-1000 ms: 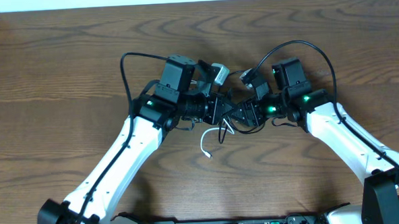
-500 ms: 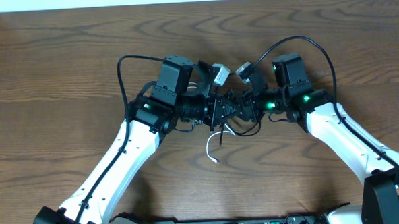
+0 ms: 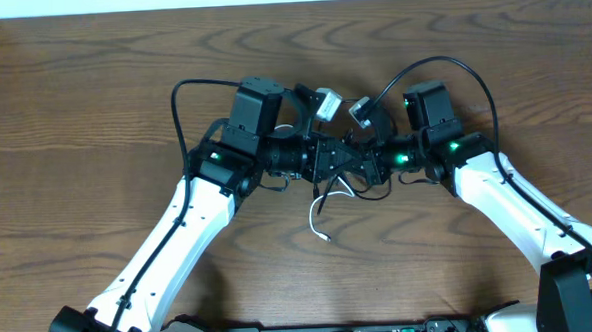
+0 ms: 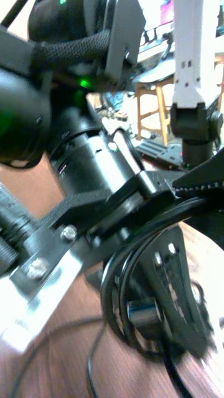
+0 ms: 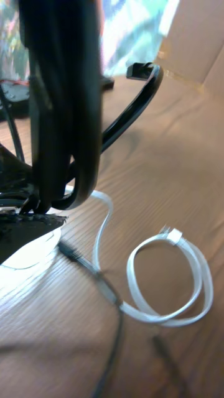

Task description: Untangle cables

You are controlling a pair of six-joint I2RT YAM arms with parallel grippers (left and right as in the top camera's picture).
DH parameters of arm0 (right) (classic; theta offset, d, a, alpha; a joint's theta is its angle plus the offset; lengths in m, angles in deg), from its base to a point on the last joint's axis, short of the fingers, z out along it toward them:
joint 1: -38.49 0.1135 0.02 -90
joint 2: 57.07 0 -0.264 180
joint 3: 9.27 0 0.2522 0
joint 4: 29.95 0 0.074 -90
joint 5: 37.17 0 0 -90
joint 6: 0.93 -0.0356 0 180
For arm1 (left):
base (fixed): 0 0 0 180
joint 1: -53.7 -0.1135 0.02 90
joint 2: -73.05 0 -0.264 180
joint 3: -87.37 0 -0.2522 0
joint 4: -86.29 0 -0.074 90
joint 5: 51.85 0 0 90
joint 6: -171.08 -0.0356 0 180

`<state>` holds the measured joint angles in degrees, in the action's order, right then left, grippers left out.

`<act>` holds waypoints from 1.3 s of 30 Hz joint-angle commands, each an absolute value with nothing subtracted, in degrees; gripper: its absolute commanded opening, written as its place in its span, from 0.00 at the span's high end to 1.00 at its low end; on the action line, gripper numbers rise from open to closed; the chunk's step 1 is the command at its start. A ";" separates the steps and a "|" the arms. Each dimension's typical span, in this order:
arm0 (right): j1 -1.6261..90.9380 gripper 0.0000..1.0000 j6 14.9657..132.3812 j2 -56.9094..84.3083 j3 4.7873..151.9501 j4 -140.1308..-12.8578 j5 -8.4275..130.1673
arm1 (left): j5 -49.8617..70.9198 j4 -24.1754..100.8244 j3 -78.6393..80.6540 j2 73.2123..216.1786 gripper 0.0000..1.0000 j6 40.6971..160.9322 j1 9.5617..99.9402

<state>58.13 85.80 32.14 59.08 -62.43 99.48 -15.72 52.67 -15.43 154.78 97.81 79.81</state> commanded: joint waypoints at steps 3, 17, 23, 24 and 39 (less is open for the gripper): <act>58.41 0.99 76.54 32.51 59.12 -70.56 68.14 | -14.67 51.14 -15.21 153.84 0.93 97.68 77.51; 57.48 0.75 62.57 32.53 59.12 -78.04 47.05 | -11.92 48.13 -15.21 153.82 0.93 97.24 75.26; 56.93 0.79 60.93 32.53 59.12 -80.53 43.55 | -5.60 46.25 -15.19 152.49 0.93 93.88 75.24; 56.64 0.81 59.95 32.53 59.12 -81.60 41.41 | -1.40 44.61 -15.19 151.59 0.93 92.89 75.24; 54.33 0.96 91.55 32.51 59.12 -76.37 88.44 | 18.29 36.48 -15.21 147.44 0.93 91.41 75.26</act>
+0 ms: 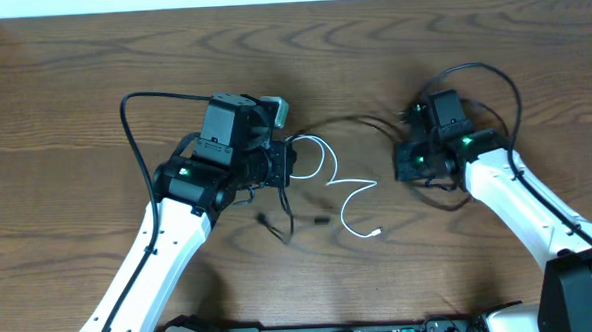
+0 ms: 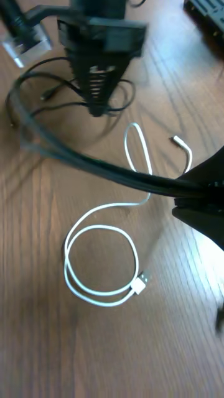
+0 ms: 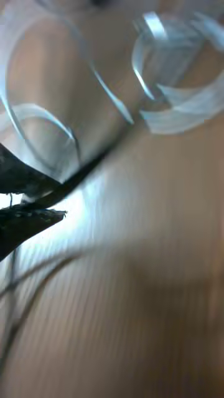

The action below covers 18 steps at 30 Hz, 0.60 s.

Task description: Untangle cables

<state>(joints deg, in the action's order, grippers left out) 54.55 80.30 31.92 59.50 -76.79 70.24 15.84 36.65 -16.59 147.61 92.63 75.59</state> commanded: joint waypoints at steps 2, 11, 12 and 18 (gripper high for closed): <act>54.33 0.96 91.53 32.51 59.12 -76.33 88.40 | 18.31 36.30 -15.21 147.44 0.93 91.41 75.24; 54.35 0.96 91.55 32.51 59.12 -77.34 90.76 | 18.33 35.45 -15.25 147.64 0.62 91.38 75.24; 54.35 0.96 91.55 32.51 59.12 -77.31 90.76 | 18.33 35.45 -15.25 147.64 0.62 91.38 75.24; 54.33 0.91 91.55 32.51 59.12 -77.31 90.74 | 18.31 35.38 -15.25 147.64 0.61 91.41 75.26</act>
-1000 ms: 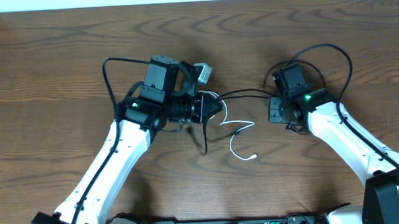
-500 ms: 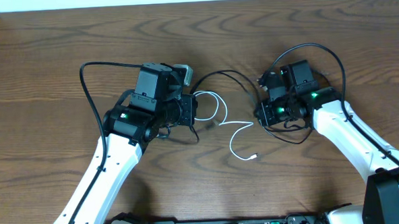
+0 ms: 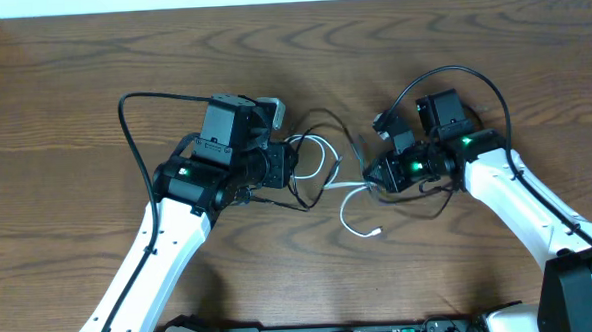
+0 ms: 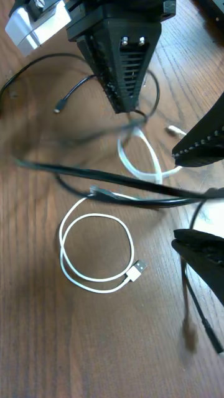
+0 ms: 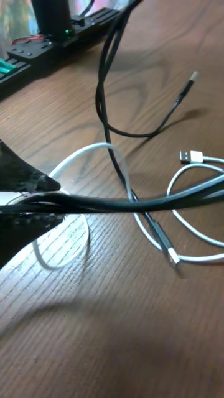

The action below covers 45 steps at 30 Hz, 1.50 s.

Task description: Untangle cables

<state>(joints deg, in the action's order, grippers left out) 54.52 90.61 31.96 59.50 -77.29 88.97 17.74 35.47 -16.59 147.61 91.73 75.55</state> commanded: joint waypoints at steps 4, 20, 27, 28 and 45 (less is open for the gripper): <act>54.33 0.92 91.55 32.51 59.12 -77.29 90.93 | 18.31 35.23 -15.25 147.64 0.63 91.41 75.26; 56.34 0.51 93.52 32.53 59.12 -76.85 87.94 | 18.29 34.77 -15.36 148.79 0.65 91.43 75.26; 64.62 0.40 101.08 32.64 59.10 -76.88 74.54 | 18.29 32.26 -15.54 152.42 0.65 91.43 75.26; 65.19 0.40 101.67 32.68 59.10 -76.88 73.12 | 18.29 32.19 -15.54 152.82 0.64 91.43 75.26; 68.60 0.39 104.97 38.43 59.06 -73.58 71.42 | 17.65 31.34 -15.54 155.68 0.64 91.89 75.33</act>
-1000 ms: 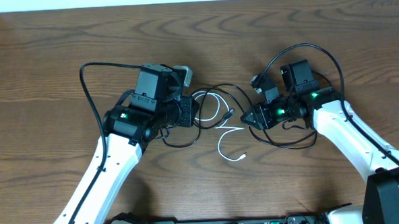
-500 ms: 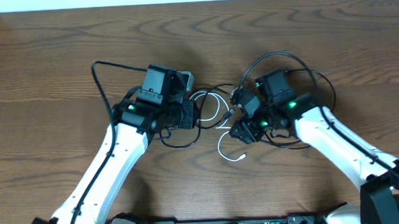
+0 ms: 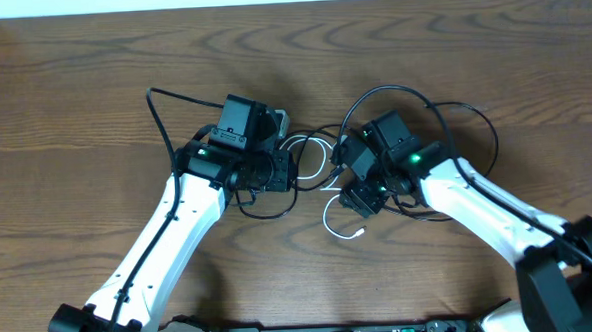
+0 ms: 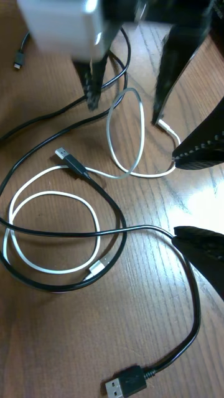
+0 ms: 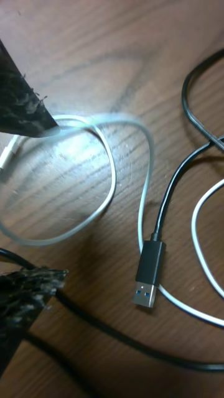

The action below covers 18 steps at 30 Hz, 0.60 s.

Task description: Untangle cables

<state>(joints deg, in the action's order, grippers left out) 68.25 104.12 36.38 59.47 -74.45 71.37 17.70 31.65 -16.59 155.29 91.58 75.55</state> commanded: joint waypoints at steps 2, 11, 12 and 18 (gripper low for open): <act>68.60 0.63 104.95 39.24 59.06 -72.64 71.42 | 17.65 31.14 -15.54 155.68 0.64 91.89 75.33; 65.63 0.99 101.24 29.12 63.50 -71.96 82.67 | 17.63 30.75 -15.54 155.68 0.64 91.91 75.33; 64.64 0.99 100.38 26.17 64.94 -71.87 83.31 | 17.63 30.75 -15.54 155.68 0.64 91.91 75.33; 62.02 0.99 97.93 12.53 68.89 -66.34 83.15 | 17.65 30.77 -15.54 155.68 0.64 91.89 75.33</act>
